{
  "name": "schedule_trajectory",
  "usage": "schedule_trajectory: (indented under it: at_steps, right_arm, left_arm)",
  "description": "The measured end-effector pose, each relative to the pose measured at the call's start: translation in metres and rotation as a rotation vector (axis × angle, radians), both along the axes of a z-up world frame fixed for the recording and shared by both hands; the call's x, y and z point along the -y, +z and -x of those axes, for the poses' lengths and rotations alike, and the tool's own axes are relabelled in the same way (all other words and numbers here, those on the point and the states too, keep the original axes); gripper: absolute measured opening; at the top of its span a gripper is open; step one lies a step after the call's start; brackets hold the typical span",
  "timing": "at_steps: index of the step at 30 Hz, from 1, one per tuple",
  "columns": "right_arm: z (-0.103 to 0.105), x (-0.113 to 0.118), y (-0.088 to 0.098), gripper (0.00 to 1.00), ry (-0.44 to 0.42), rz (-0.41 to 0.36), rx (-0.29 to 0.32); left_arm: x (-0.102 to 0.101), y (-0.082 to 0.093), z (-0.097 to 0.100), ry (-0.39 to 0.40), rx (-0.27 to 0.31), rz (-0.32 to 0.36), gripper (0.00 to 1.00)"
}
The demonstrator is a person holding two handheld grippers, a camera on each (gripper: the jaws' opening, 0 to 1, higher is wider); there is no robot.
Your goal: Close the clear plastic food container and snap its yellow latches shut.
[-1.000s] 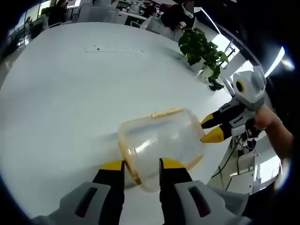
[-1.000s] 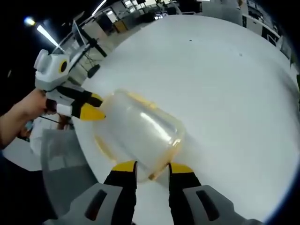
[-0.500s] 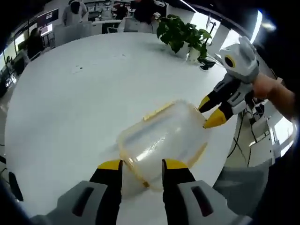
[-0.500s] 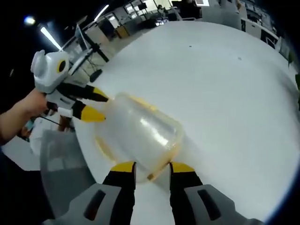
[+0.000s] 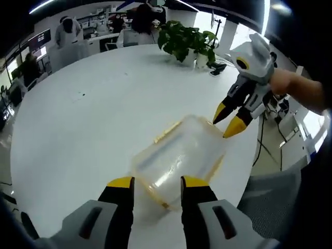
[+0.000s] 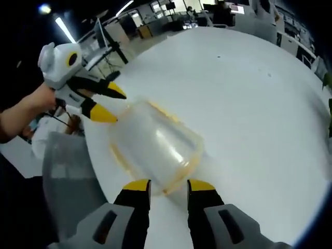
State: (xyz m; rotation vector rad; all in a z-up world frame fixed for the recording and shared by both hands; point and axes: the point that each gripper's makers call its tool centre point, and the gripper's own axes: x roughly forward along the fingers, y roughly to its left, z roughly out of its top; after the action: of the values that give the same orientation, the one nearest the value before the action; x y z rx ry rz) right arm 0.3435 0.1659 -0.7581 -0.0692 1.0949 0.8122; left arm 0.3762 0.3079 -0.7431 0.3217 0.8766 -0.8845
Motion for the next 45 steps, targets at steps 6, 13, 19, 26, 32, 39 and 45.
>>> schedule_trajectory:
  at_steps: [6, 13, 19, 26, 32, 39, 45]
  right_arm:
    - [-0.006, -0.007, 0.008, 0.28, 0.036, -0.024, 0.026]
    - [-0.004, -0.017, 0.013, 0.26, 0.093, -0.034, 0.055]
    - [-0.008, -0.017, 0.011, 0.26, 0.097, -0.028, 0.053]
    - [-0.019, -0.023, 0.017, 0.24, 0.108, -0.044, 0.111]
    - [-0.019, -0.033, 0.021, 0.17, 0.161, -0.050, 0.144]
    - [-0.019, -0.038, 0.018, 0.16, 0.198, -0.034, 0.170]
    - [-0.018, -0.043, 0.021, 0.17, 0.233, -0.051, 0.177]
  left_arm:
    - [0.008, -0.005, 0.005, -0.067, 0.007, -0.015, 0.32]
    - [0.017, -0.006, 0.011, -0.112, 0.002, -0.008, 0.30]
    - [0.023, -0.003, 0.012, -0.121, -0.006, 0.010, 0.29]
    - [0.029, 0.003, 0.008, -0.164, 0.031, 0.046, 0.27]
    - [0.028, 0.001, 0.009, -0.183, 0.022, 0.039, 0.26]
    - [0.033, 0.003, 0.008, -0.227, 0.046, 0.058, 0.24]
    - [0.039, 0.002, 0.009, -0.270, 0.054, 0.061, 0.24]
